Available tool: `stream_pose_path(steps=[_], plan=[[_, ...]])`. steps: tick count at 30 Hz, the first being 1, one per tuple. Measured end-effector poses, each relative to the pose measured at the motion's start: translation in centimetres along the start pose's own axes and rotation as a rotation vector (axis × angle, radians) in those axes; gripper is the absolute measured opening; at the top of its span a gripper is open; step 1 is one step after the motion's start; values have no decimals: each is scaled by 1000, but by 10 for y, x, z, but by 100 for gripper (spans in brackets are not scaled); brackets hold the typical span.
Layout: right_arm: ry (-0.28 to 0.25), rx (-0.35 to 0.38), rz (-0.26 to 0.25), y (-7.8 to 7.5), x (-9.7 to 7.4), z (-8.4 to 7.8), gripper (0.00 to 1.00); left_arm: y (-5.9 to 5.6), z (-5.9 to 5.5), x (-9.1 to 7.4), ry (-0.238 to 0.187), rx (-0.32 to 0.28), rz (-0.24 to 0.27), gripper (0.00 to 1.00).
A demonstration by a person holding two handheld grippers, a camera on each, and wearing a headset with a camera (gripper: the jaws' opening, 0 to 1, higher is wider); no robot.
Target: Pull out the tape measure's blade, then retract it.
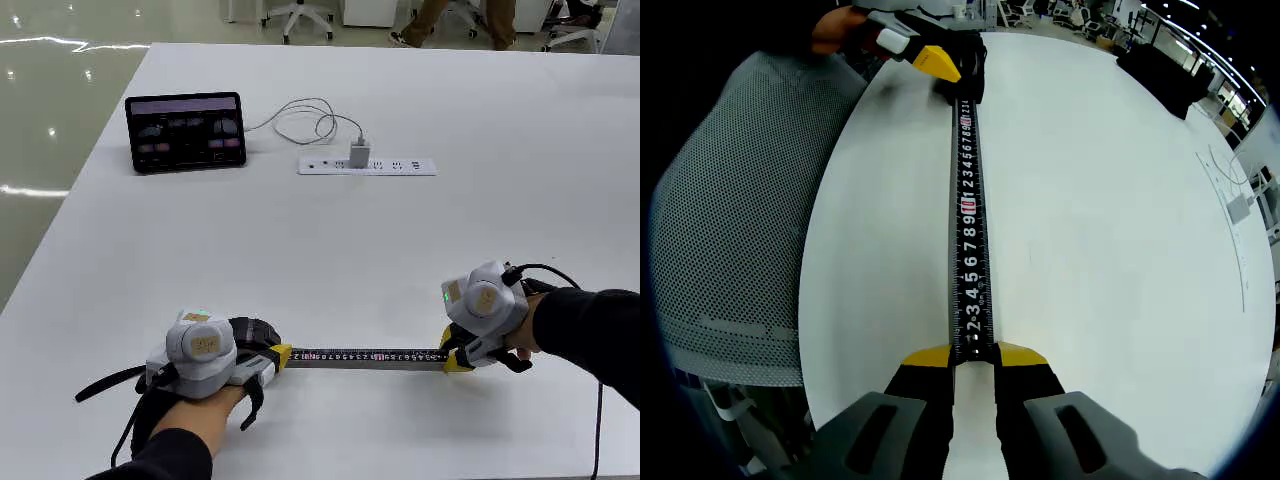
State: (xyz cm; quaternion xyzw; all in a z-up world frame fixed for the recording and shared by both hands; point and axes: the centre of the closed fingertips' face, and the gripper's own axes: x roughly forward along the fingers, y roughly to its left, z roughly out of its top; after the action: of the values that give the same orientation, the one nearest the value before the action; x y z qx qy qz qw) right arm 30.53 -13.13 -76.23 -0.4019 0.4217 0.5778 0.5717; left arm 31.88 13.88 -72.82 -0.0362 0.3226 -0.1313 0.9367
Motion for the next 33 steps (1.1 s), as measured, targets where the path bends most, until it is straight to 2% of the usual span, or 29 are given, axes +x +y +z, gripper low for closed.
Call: stream_pose_path(steps=[4, 11, 18, 22, 27, 33], plan=[[3, 8, -3, 0, 0, 0, 10, -1, 2, 0, -6, 0, 3, 65], [7, 46, -8, 0, 0, 0, 10, 0, 4, 0, -4, -47, 8, 66], [19, 54, -8, 0, 0, 0, 10, -1, 3, 1, 10, -44, 29, 67], [34, 28, -6, 0, 0, 0, 11, 2, 3, 2, 22, -54, 52, 65], [49, 41, 1, -1, 0, 0, 11, 4, 3, 3, 22, -61, 64, 63], [34, 62, 0, -2, 0, 0, 11, 4, 3, 2, 29, -53, 73, 62]])
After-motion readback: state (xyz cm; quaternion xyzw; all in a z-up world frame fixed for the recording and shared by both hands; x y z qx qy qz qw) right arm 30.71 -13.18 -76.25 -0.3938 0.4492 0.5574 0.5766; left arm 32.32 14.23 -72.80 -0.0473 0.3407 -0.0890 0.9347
